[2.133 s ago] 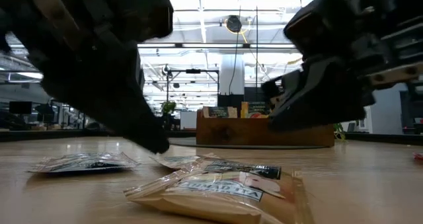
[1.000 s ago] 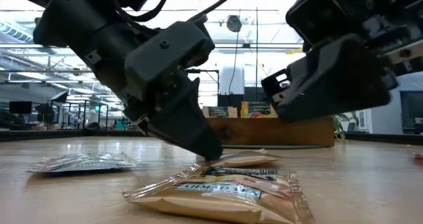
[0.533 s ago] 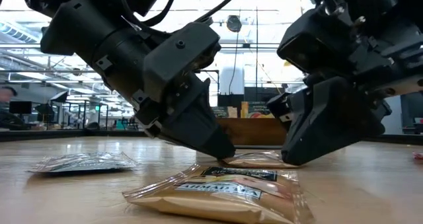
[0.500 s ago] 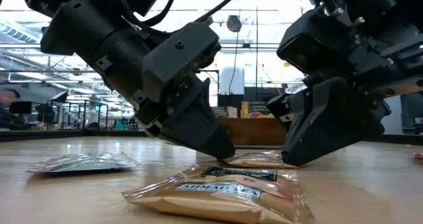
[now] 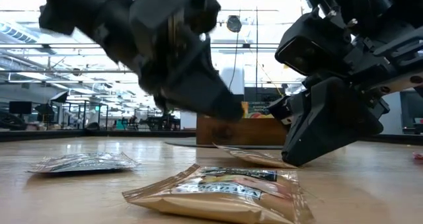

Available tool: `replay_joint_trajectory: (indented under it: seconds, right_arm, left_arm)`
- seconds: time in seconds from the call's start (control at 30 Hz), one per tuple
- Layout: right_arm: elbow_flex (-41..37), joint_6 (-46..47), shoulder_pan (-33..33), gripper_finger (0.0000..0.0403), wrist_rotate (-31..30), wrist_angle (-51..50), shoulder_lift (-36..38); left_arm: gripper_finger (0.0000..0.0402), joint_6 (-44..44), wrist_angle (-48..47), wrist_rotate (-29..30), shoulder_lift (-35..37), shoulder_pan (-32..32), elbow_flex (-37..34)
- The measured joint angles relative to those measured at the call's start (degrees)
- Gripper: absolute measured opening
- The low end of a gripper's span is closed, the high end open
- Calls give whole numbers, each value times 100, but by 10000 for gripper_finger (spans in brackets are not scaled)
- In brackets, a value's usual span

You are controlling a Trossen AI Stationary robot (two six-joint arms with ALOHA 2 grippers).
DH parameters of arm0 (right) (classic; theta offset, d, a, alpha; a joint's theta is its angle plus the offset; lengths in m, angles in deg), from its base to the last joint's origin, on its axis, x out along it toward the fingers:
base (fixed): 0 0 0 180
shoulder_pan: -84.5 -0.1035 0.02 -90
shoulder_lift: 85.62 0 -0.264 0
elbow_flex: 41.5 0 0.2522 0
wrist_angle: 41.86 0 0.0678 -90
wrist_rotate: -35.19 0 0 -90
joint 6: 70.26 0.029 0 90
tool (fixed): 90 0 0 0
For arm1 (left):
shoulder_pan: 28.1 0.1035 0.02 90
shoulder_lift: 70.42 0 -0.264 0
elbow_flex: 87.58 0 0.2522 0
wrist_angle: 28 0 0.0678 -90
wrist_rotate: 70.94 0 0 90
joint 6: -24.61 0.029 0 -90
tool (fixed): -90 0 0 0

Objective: Pick & Place Tea
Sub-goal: Put the brown tea bag into the left section of the wooden organiser

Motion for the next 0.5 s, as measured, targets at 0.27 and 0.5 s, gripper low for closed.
replay_joint_trajectory:
  seconds: [0.27, 0.5]
  right_arm:
    - [-157, 98, 12, 0, -22, 415, -357]
    - [-155, 183, 114, 0, 173, 533, -538]
  left_arm:
    - [89, -1003, -946, 676, 297, 24, 4]
    - [152, -2489, -1767, 399, 304, 273, 2]
